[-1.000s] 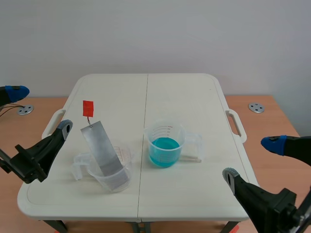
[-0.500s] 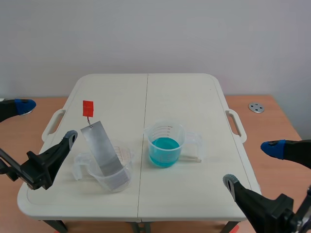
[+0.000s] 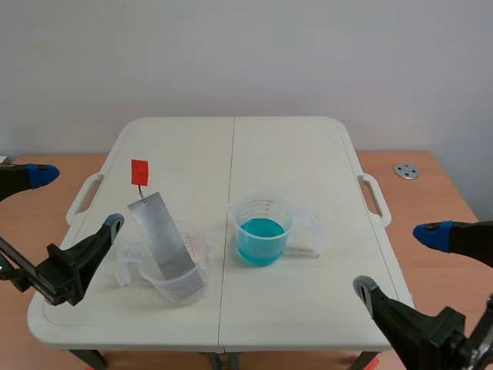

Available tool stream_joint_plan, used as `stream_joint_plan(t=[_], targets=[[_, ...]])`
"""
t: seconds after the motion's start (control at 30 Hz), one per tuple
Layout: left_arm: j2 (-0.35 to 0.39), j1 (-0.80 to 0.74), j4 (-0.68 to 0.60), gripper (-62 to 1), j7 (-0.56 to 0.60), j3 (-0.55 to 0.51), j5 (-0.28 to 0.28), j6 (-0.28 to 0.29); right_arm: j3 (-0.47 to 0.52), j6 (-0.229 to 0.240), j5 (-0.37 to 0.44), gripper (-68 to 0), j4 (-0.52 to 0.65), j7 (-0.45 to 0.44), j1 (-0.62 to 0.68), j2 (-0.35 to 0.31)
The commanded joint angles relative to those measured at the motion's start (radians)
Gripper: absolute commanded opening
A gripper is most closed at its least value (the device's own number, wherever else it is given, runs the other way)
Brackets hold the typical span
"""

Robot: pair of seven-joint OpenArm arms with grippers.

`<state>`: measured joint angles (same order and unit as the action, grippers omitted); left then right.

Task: Hold the metal plate by the orange handle, dip it into the blue solution, take it out and point at it, then put the plate back in the beaker on the left.
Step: 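Return to the home posture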

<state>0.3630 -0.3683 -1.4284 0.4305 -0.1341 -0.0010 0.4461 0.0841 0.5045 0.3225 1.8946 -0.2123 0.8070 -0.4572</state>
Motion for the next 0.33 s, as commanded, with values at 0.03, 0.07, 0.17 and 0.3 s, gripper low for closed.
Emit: stream_joint_plan(t=[0.03, 0.07, 0.17, 0.3], targets=[[0.0, 0.003, -0.01, 1.4, 0.017, -0.01, -0.011, -0.002, 0.007, 0.0, 0.014, -12.6, 0.015, -0.015, -0.01, -0.005], [0.0, 0.003, -0.01, 1.4, 0.017, -0.01, -0.011, -0.002, 0.007, 0.0, 0.014, -12.6, 0.015, -0.015, -0.01, -0.005], [0.0, 0.003, -0.01, 1.4, 0.017, -0.01, -0.011, -0.002, 0.007, 0.0, 0.014, -12.6, 0.015, -0.015, -0.01, -0.005], [0.0, 0.003, -0.01, 1.4, 0.013, -0.01, -0.011, -0.002, 0.007, 0.0, 0.014, -12.6, 0.015, -0.015, -0.01, -0.005]])
